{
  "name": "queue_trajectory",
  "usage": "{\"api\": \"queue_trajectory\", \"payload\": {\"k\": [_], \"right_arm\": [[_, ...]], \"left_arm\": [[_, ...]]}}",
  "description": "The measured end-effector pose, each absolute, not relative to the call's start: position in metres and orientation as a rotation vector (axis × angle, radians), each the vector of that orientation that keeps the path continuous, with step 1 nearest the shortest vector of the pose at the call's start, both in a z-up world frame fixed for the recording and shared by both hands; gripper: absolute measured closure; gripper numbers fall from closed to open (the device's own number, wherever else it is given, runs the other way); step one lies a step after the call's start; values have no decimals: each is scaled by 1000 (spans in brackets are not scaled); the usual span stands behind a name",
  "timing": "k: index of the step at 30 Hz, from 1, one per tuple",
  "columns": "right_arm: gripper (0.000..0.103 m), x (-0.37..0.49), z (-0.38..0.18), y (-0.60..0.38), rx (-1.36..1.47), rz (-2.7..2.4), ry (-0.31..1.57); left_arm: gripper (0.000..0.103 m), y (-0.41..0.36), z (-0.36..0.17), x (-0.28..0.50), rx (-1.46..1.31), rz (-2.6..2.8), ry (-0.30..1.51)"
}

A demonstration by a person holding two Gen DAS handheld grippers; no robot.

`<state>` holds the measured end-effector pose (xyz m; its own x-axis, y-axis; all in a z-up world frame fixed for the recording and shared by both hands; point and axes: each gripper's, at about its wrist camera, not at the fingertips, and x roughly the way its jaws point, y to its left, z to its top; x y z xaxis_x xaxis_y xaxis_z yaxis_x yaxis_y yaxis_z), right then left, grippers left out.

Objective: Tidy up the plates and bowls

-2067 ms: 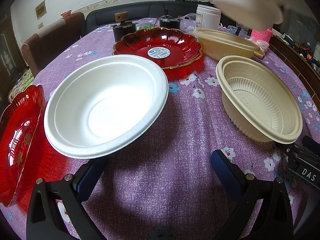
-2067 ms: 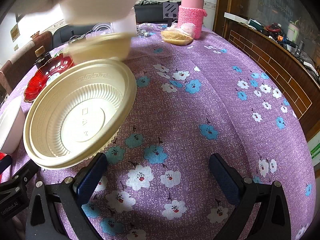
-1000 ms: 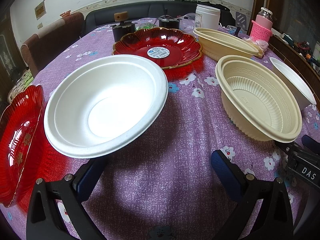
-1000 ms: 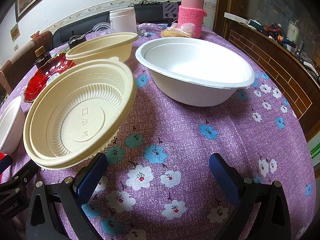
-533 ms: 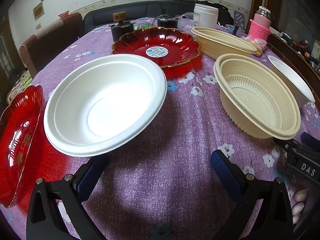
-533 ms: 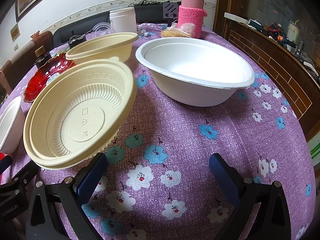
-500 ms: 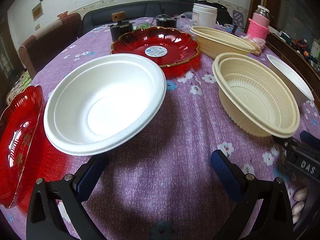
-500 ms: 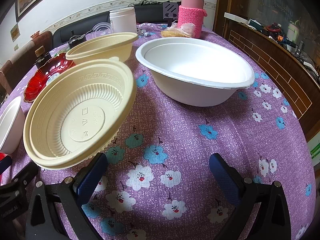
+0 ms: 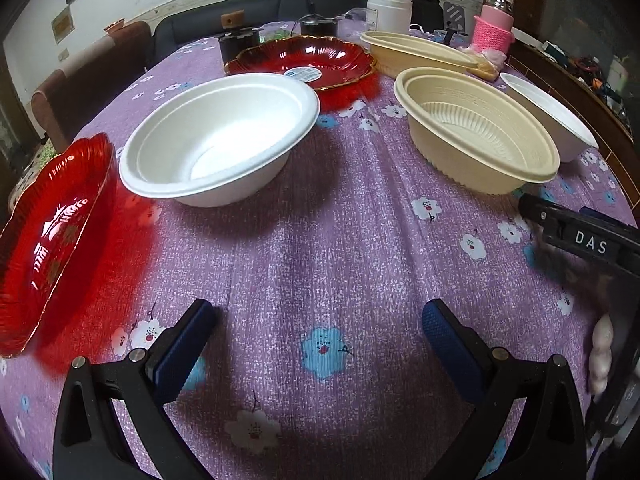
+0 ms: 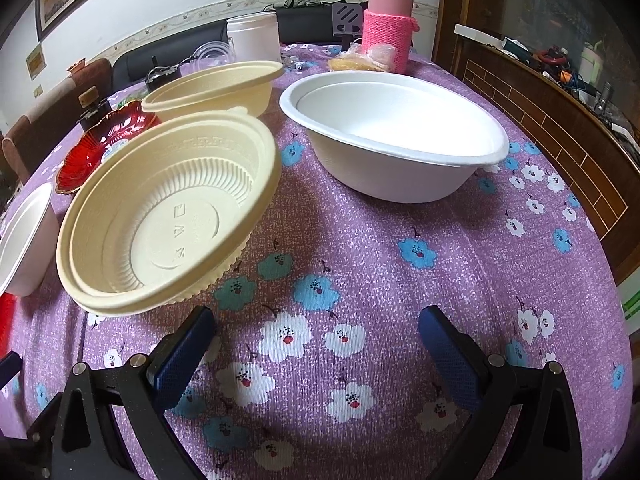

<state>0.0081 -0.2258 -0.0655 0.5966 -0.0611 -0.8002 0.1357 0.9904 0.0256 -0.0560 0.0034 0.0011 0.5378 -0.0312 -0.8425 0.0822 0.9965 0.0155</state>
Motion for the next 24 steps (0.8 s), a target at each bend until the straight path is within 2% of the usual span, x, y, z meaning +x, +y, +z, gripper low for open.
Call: {"api": "queue_trajectory", "payload": {"k": [9,17,22,23,24], "right_arm": [[1,8,-65,-225,86,-111,924],[1,7,-65,-224,73,-83,944],[1,4,-64,-221,52,-81,963],[3,2,-63,-220,45,-88,968],[10,0,-60,-217,38,-86,968]], "left_arm": [[1,18,19,-80,-42,-114,971],[1,79,81,-164,-162,-149,735],[1,135,94,-195,-233,-93,681],[1,149,94,-199,-270,-70,681],[1,161,95,-203,-307,-55,678]]}}
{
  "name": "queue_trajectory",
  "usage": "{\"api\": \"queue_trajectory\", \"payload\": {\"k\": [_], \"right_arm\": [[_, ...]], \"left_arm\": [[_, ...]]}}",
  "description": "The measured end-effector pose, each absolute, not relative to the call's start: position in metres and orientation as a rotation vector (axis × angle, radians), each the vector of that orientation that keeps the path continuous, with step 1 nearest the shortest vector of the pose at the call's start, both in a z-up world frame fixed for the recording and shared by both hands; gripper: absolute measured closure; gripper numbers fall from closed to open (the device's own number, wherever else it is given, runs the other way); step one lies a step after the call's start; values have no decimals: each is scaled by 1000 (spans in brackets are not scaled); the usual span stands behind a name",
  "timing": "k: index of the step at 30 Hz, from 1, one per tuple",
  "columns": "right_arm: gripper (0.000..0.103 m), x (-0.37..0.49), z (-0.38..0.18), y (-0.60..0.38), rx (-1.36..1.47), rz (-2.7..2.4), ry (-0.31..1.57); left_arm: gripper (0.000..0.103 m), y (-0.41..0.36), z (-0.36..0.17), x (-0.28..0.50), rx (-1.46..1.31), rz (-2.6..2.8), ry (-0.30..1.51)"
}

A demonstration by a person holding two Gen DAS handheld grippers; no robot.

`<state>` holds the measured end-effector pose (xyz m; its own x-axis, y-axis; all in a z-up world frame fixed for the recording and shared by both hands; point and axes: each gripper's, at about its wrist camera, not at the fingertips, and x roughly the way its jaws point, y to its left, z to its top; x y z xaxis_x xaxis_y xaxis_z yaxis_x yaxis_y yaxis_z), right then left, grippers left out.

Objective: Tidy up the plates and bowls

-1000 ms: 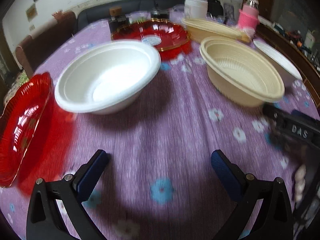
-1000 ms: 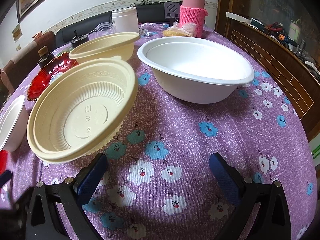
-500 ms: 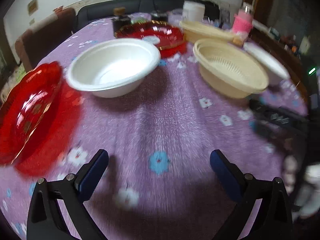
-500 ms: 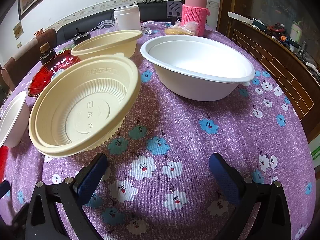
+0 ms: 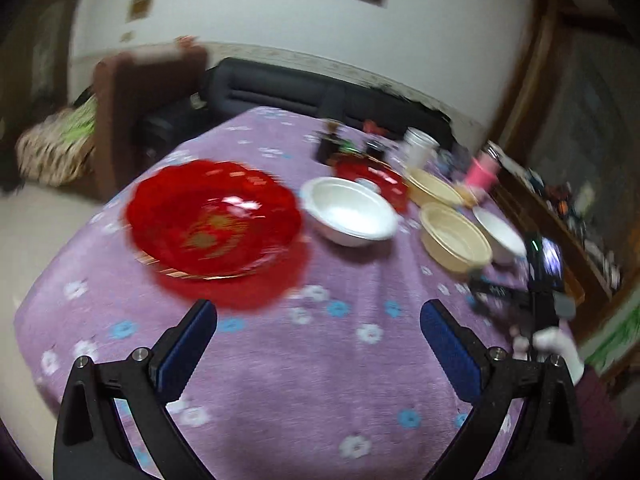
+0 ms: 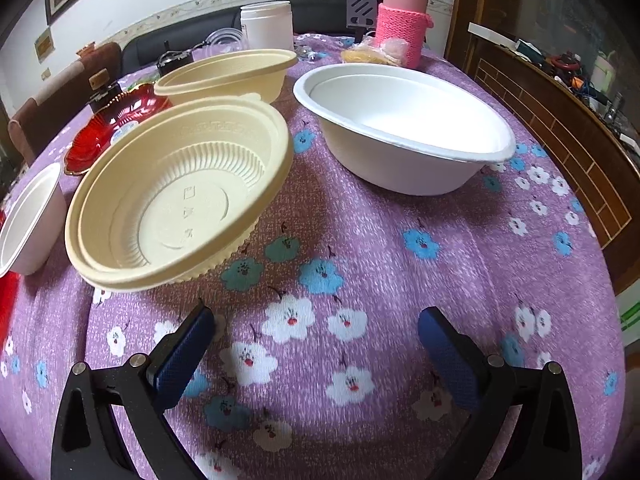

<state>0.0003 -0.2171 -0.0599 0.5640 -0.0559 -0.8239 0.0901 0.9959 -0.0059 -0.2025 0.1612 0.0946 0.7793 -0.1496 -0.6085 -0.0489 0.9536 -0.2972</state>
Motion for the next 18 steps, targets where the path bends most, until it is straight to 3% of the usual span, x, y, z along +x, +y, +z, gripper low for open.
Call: {"api": "queue_trajectory", "payload": {"k": [2,9,13,18], "right_arm": [[14,-12,-45,-205,40,-39,935],[14,-57,19,-126,42,300,750],[14,-53,18,-71,88,517,839],[26,-24,-14,-6,186,657,1006]], "left_arm": [[1,187,95,-207,-355,-23,689],[1,256,105,-214,-426,110,660],[1,290,104,-207,-446,163,687],[1,322,102,-182,-451,190,734]]}}
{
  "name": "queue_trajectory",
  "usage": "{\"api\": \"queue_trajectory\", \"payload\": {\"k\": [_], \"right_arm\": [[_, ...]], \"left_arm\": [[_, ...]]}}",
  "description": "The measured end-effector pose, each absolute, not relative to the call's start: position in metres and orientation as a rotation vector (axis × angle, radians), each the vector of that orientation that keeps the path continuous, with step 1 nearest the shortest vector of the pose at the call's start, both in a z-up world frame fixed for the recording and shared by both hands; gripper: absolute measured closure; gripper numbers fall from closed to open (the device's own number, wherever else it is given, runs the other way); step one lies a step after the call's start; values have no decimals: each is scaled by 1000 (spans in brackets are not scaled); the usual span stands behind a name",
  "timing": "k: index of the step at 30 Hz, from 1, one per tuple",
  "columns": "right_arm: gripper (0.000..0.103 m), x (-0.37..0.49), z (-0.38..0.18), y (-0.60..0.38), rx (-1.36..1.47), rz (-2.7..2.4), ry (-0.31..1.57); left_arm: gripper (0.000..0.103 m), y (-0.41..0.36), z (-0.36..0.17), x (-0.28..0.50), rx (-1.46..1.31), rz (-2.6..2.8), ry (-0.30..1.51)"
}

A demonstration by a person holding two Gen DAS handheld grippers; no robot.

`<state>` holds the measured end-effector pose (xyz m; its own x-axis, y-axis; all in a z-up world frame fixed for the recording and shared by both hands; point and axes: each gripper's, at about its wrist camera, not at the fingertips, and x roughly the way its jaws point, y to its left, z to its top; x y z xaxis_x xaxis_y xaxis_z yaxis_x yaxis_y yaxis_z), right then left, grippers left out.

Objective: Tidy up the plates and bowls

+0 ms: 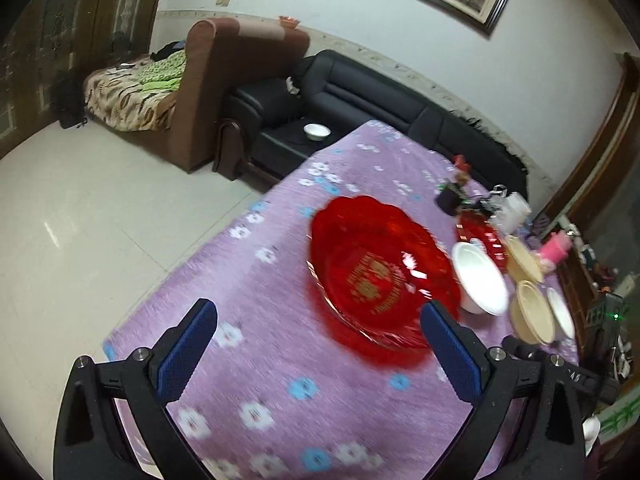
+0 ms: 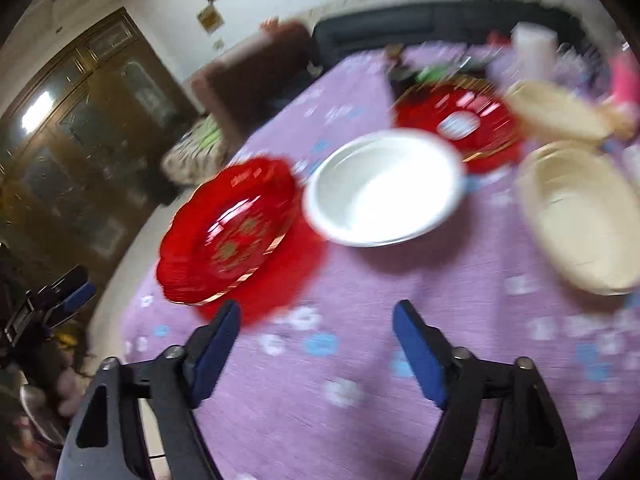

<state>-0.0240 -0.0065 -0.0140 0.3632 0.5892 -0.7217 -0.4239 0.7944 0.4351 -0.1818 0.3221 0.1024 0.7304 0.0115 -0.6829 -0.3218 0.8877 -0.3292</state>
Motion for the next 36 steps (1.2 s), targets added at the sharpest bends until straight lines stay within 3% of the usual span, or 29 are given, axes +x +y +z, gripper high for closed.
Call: {"api": "queue_trajectory", "payload": {"k": [4,6,8,10,13,14,15,17,23,32,34,36], "right_arm": [[28,-4,-32,18,237,653,1049],[28,2,-33,25,256,643,1039],[28,8,-35,33,246,626,1036],[34,16,-41,42,241,615,1043],[53,23,-46,50,240,616,1060],[62,24,-48,53,253,635,1060],[71,25,-49,55,264,652,1057],[74,21,-46,61,241,653,1030],[74,-2,-23,74,106,682,895],[74,1,-38,86,117,719,942],[74,6,-42,88,123,709,960],[70,8,-46,85,135,708,984]], "left_arm": [[2,341,89,-146,-467,176,786],[18,349,78,-126,-496,156,824],[24,354,67,-106,-528,122,862],[27,357,51,-85,-559,113,903],[28,351,36,-63,-561,105,937],[36,347,32,-57,-552,96,950],[53,343,29,-51,-537,81,964],[73,333,25,-44,-474,86,1003],[73,340,48,-61,-474,118,935],[73,340,51,-63,-401,190,932],[71,341,40,-58,-410,199,965],[63,339,29,-55,-411,218,996]]}}
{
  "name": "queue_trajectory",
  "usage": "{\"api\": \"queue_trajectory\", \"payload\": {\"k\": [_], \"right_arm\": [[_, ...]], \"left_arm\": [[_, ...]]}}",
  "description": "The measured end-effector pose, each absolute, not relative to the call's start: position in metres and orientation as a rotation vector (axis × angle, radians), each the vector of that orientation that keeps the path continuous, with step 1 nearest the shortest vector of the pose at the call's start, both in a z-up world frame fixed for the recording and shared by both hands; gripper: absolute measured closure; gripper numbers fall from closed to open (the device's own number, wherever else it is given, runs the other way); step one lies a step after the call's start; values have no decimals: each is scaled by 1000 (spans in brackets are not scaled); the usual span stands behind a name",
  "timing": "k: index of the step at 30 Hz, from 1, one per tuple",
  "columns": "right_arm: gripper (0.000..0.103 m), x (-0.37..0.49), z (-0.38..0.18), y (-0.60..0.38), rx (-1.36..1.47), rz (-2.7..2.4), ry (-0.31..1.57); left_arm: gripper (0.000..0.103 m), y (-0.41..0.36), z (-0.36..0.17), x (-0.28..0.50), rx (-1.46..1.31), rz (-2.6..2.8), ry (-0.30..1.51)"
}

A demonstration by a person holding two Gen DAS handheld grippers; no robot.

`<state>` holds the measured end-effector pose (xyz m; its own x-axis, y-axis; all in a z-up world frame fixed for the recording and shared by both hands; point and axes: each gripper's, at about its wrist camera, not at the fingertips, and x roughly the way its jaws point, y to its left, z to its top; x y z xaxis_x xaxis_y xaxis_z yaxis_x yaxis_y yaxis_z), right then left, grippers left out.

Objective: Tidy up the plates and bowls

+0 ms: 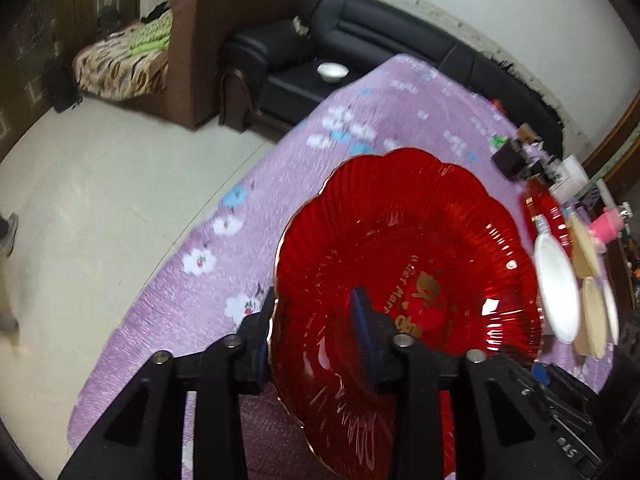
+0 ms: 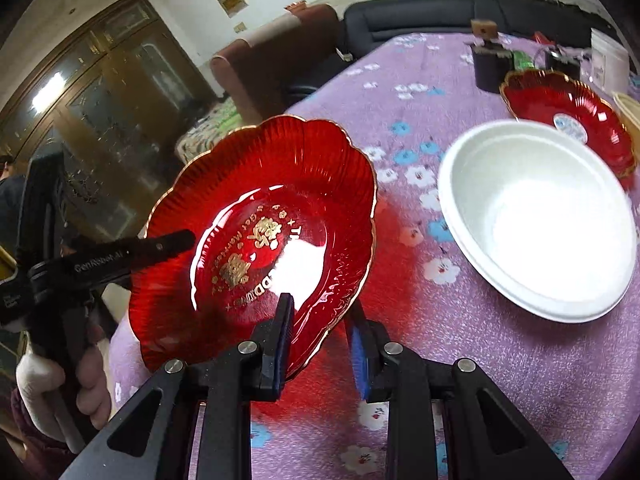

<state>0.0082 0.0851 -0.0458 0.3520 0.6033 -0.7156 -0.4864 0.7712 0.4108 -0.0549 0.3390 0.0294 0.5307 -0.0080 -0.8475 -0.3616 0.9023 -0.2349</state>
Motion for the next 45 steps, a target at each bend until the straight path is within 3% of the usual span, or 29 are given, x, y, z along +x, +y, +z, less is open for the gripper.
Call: {"api": "queue_trajectory", "payload": {"k": [3,6,16,20,31,43,45], "right_arm": [[67,9,-44,82,160,715,1004],[65,3,-41,78,138,734,1005],[63,-40,-20,32,89,747,927],[61,-51,-14,0,90,703,905],[60,-19,-8,-105,295,419,881],[60,54,-36,-51,287,294,982],[82,55,-41,-53,290,314,990]], "left_arm": [[59,332,31,-59,-404,211,989],[46,328,46,-73,-394,215,935],[45,309,86,-134,-388,373,717],[36,285,96,-160,-447,305,648],[30,256,90,-192,-474,205,674],[30,222,82,-197,-378,139,741],[30,218,81,-197,-370,131,748]]}}
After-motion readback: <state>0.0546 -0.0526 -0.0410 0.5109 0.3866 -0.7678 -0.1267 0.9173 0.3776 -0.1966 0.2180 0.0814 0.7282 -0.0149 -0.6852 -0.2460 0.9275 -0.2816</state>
